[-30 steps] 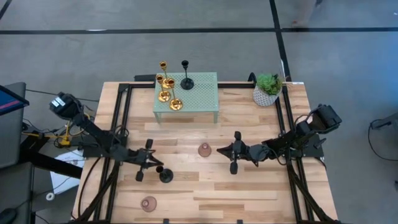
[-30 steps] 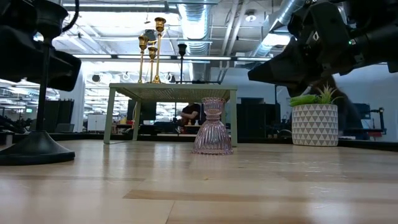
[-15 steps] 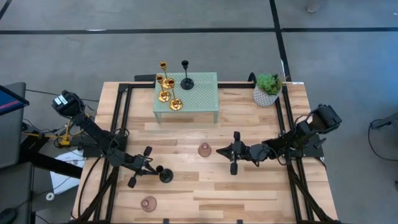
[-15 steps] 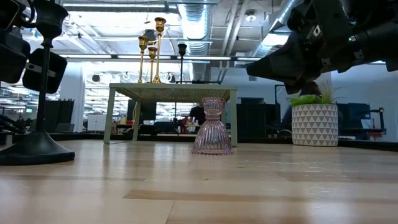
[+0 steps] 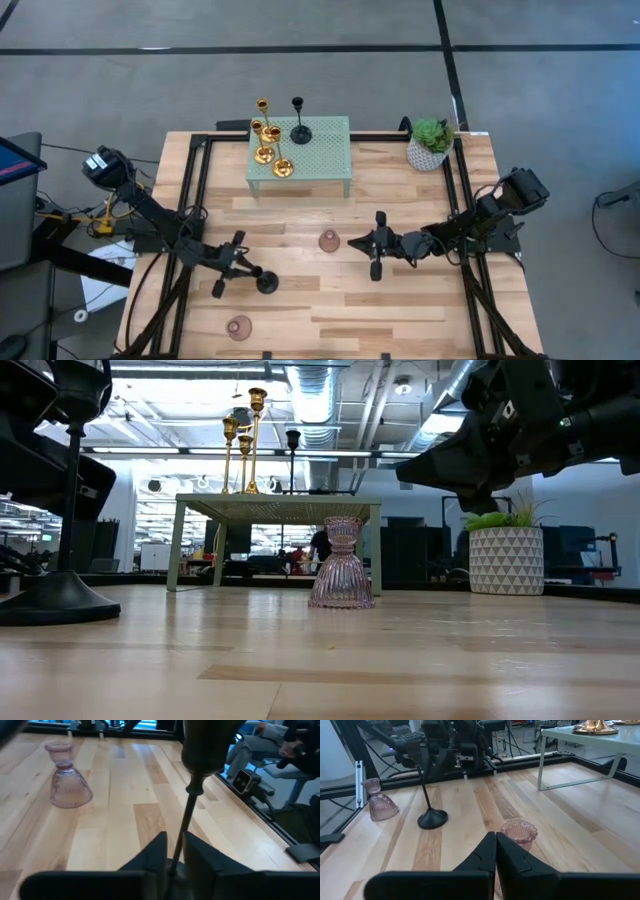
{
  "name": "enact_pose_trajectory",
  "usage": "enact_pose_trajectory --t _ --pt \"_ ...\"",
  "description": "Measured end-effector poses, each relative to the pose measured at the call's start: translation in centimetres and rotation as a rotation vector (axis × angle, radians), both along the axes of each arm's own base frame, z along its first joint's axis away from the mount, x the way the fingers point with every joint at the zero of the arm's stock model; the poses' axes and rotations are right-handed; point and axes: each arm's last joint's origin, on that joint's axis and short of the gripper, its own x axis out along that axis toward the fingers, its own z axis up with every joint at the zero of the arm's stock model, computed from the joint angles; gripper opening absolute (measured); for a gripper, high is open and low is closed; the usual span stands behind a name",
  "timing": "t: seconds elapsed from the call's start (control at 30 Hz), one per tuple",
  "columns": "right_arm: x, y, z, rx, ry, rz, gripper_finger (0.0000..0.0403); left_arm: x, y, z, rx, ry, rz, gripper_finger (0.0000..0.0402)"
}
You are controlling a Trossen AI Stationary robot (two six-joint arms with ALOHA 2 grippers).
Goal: Pick & Place candle stick holders
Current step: Put the black candle holder on the shelf aligned with the other black candle holder
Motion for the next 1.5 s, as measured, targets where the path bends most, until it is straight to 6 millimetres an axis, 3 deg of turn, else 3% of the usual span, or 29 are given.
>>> enact_pose_trajectory --t 0.33,0.53,0.93,1.37,1.5 --pt "0.0 0.0 0.0 0.003 -0.001 0.000 0.0000 0.0 0.0 0.0 -0.052 0.018 -0.030 0.0159" --pt "0.0 0.0 0.0 0.003 -0.001 0.000 0.0000 0.5 -0.5 -0.1 -0.028 0.044 -0.029 0.0181" --pt "0.0 0.0 0.0 0.002 0.000 0.000 0.0000 2.6 -2.5 0.1 0.040 0.084 -0.030 0.0121" --pt "0.0 0.0 0.0 0.003 0.000 0.000 0.0000 3.0 -2.8 0.2 0.042 0.082 -0.015 0.0016" --pt "0.0 0.0 0.0 0.003 0.000 0.001 0.0000 3.0 -2.8 0.2 0.042 0.075 0.013 0.0021"
